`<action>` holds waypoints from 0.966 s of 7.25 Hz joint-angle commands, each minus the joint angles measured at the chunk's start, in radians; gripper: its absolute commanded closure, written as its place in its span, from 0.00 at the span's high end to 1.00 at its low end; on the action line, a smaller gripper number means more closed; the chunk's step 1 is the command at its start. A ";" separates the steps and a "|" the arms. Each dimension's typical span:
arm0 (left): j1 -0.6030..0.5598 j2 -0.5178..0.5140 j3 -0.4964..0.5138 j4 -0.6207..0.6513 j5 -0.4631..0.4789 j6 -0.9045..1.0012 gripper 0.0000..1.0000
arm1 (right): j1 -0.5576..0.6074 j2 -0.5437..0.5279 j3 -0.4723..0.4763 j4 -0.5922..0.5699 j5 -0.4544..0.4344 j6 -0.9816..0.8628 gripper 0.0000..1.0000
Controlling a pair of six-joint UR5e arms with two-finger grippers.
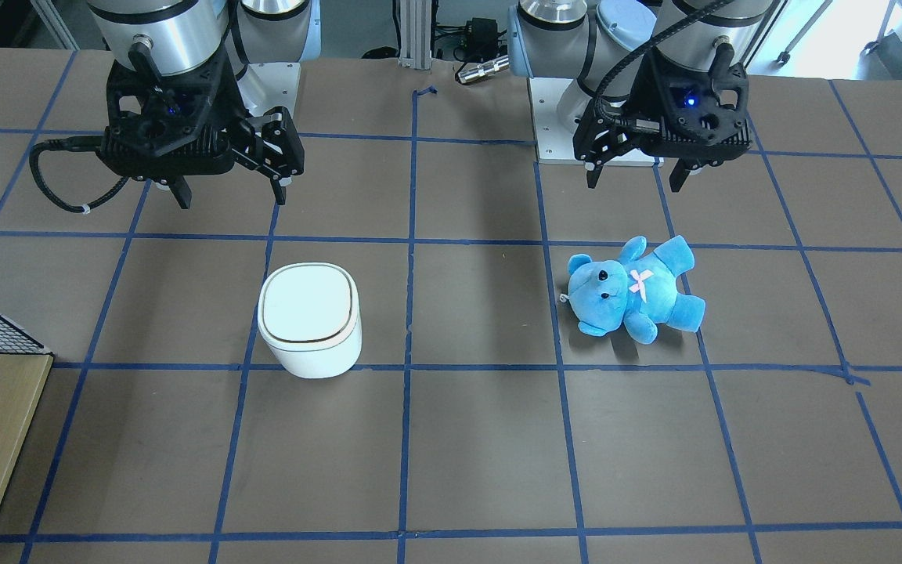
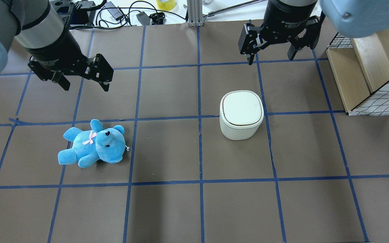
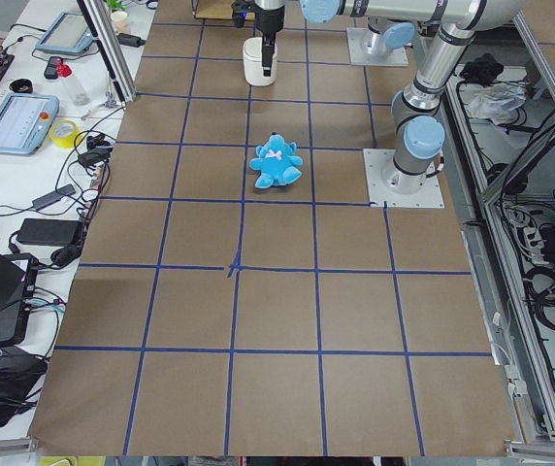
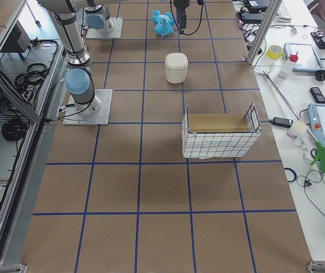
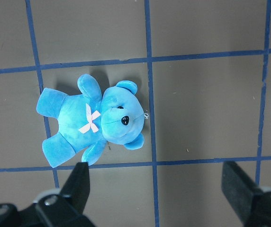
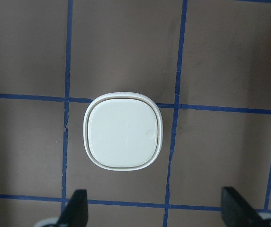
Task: Open trash can with right arm
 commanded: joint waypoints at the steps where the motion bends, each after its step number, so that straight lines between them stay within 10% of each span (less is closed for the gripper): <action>1: 0.000 0.000 0.000 0.000 0.000 -0.001 1.00 | 0.002 0.000 0.000 -0.009 -0.013 0.000 1.00; 4: 0.000 0.000 0.000 0.000 0.000 -0.001 1.00 | 0.000 0.000 -0.001 -0.011 -0.008 0.002 1.00; 5: 0.000 0.000 0.000 0.000 0.000 0.000 1.00 | 0.002 0.000 -0.003 -0.012 -0.010 0.005 0.62; 6: 0.000 0.000 0.000 0.000 0.000 0.000 1.00 | 0.000 0.002 -0.001 -0.014 -0.010 0.041 0.01; 7: 0.000 0.000 0.000 0.000 0.000 0.000 1.00 | 0.000 0.005 -0.001 -0.015 0.001 0.048 0.00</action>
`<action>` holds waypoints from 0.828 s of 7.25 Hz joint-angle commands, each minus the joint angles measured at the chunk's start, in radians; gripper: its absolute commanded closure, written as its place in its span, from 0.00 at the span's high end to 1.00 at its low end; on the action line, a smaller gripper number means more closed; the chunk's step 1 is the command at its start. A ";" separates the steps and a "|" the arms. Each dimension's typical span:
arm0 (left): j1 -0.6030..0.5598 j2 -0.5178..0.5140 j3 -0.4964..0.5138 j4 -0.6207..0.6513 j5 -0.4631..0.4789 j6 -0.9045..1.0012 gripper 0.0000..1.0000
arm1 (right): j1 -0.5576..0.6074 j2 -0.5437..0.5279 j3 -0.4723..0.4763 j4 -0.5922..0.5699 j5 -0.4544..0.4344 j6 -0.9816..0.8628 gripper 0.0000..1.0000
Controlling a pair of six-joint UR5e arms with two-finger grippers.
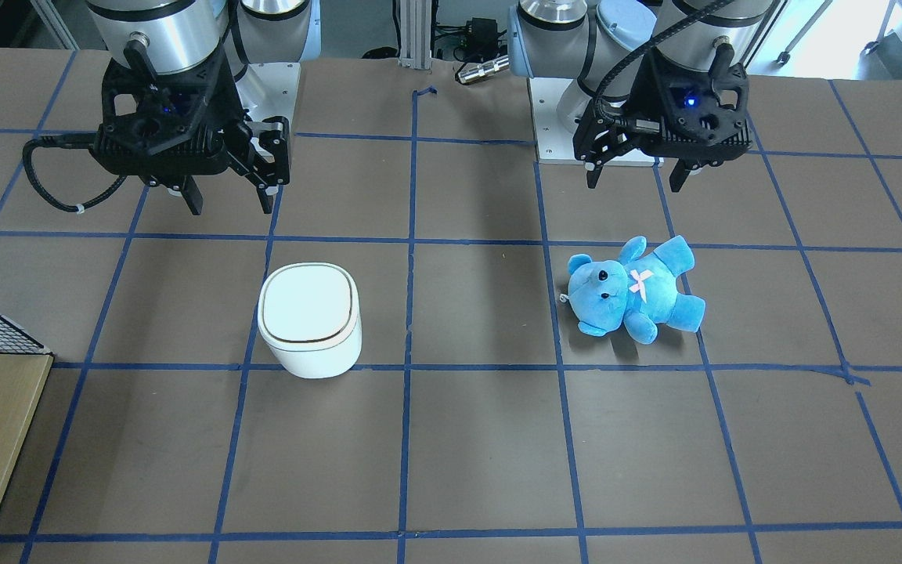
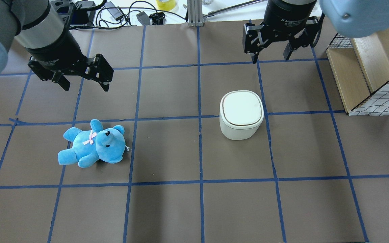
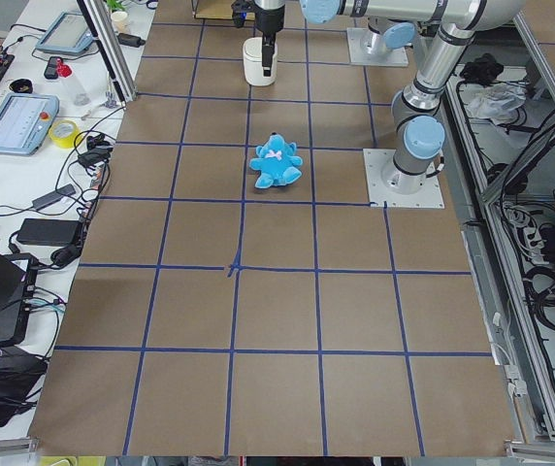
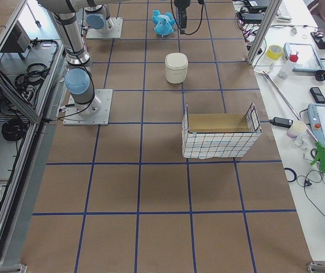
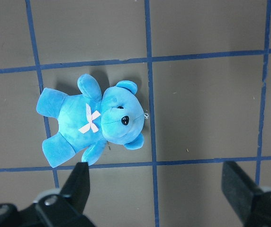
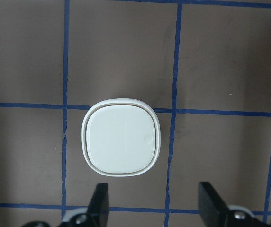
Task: Open trash can with right arm
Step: 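Lower the right gripper onto the white trash can lid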
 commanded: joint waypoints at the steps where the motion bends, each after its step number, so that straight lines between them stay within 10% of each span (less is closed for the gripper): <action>1: 0.000 0.000 0.000 0.000 0.000 0.000 1.00 | 0.000 0.004 0.002 0.003 0.007 0.014 0.00; 3: 0.000 0.000 0.000 0.000 0.000 0.000 1.00 | 0.000 0.018 0.041 -0.006 0.014 0.014 0.00; 6: 0.000 0.000 0.000 0.000 0.000 -0.001 1.00 | 0.010 0.032 0.324 -0.373 0.014 0.017 0.00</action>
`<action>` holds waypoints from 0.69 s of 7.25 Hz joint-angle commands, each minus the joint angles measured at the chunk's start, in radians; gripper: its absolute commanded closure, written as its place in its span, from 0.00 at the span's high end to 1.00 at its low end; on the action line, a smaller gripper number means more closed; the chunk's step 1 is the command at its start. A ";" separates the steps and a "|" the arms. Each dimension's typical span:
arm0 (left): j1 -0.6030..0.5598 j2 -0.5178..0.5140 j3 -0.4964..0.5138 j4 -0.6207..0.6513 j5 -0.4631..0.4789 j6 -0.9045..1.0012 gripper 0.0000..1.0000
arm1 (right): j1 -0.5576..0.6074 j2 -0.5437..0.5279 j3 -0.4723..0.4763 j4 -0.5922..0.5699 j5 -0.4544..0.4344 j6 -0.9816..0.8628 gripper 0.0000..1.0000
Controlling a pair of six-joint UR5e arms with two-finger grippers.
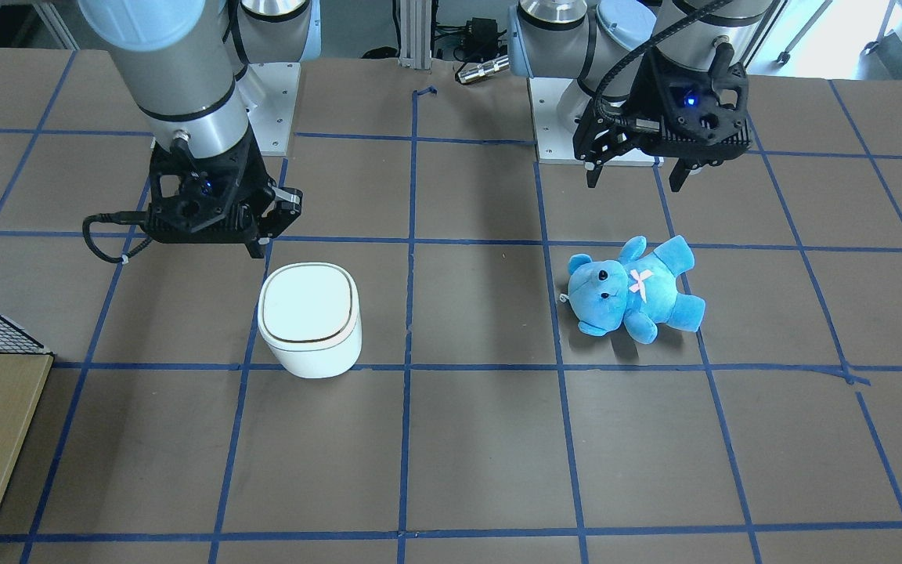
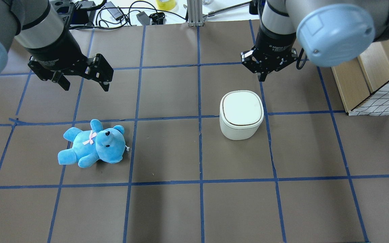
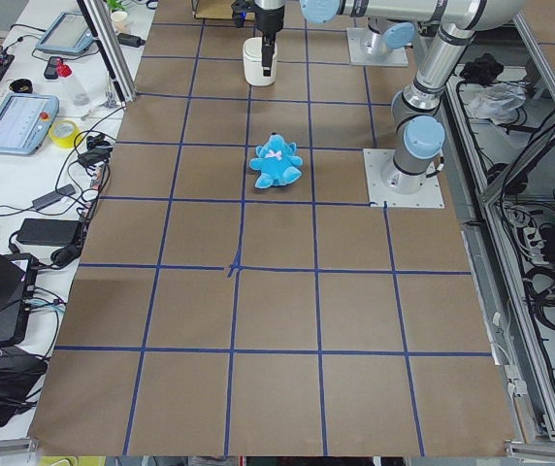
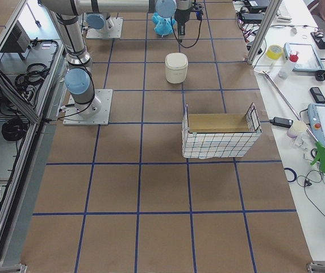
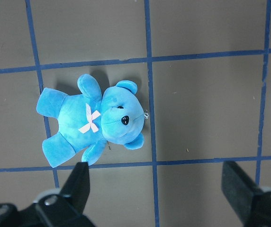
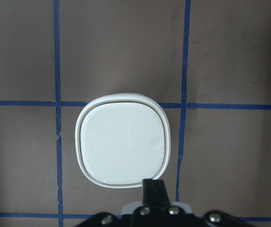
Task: Open trash can with right arm
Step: 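Lower the right gripper onto the white trash can lid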
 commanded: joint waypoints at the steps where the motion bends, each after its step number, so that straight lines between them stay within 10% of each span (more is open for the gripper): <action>1: 0.000 0.000 0.000 0.000 0.000 0.000 1.00 | 0.018 0.016 0.185 -0.269 0.000 0.007 0.00; 5: 0.000 0.000 0.000 0.000 0.000 0.000 1.00 | 0.035 0.073 0.236 -0.345 -0.014 0.015 0.00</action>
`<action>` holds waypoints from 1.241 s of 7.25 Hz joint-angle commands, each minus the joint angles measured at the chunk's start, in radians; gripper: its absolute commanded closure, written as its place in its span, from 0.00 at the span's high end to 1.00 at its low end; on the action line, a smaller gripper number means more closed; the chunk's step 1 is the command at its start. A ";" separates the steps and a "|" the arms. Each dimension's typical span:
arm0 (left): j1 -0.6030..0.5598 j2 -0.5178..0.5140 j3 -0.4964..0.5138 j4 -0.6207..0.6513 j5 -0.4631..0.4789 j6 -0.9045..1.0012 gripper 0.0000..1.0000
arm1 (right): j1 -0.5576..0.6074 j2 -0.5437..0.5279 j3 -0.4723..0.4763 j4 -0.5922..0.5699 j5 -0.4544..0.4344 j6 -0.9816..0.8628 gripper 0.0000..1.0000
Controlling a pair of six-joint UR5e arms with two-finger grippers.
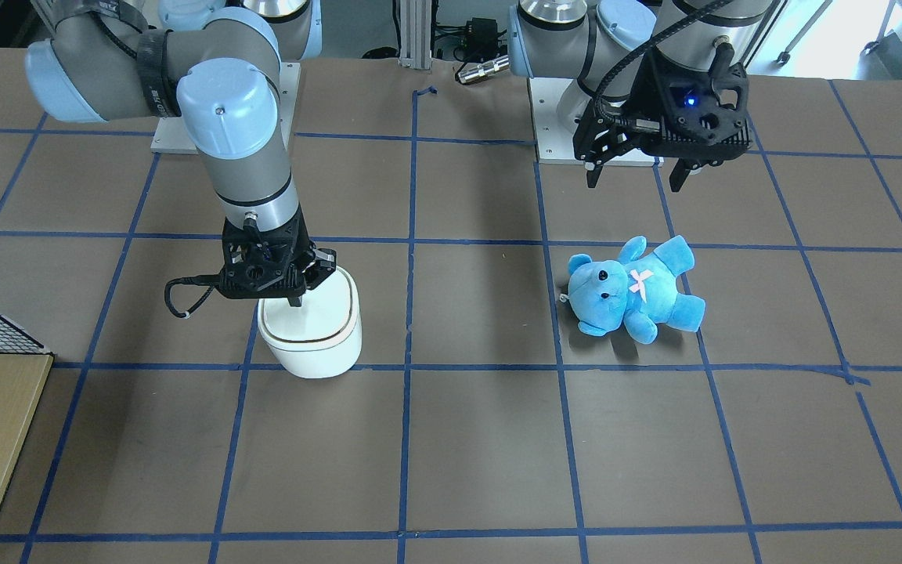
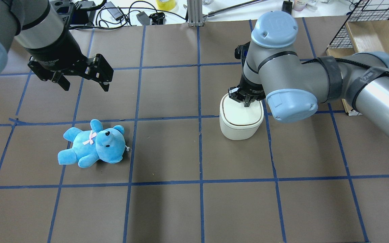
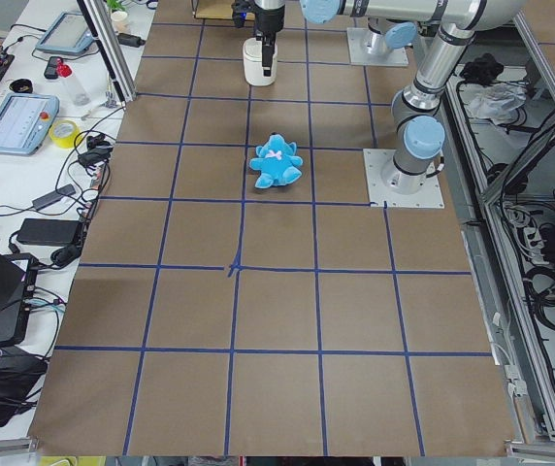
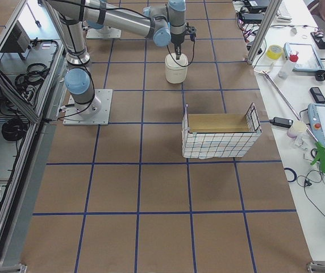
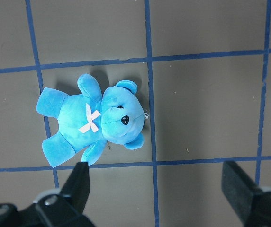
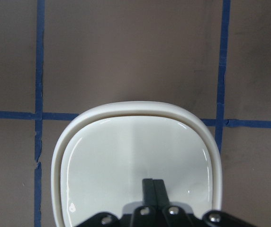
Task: Open trash can with right arm
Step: 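Press the right gripper down on the lid's rear edge, then lift the right gripper upward, swinging the lid open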
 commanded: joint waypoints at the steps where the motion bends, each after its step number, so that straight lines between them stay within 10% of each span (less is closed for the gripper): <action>1: 0.000 0.000 0.000 0.000 0.000 0.001 1.00 | 0.001 0.014 0.007 -0.007 -0.008 0.000 0.00; 4: 0.000 0.000 0.000 0.000 0.000 0.001 1.00 | 0.001 0.014 0.008 0.001 -0.012 0.000 0.00; 5: 0.000 0.000 0.000 0.000 0.000 0.001 1.00 | -0.002 -0.014 -0.011 0.005 -0.014 0.003 0.19; 6: 0.000 0.000 0.000 0.000 0.000 0.001 1.00 | -0.002 -0.062 -0.050 0.013 -0.014 -0.002 0.98; 9: 0.000 0.000 0.000 0.000 0.000 -0.001 1.00 | -0.010 -0.161 -0.233 0.299 -0.014 -0.008 1.00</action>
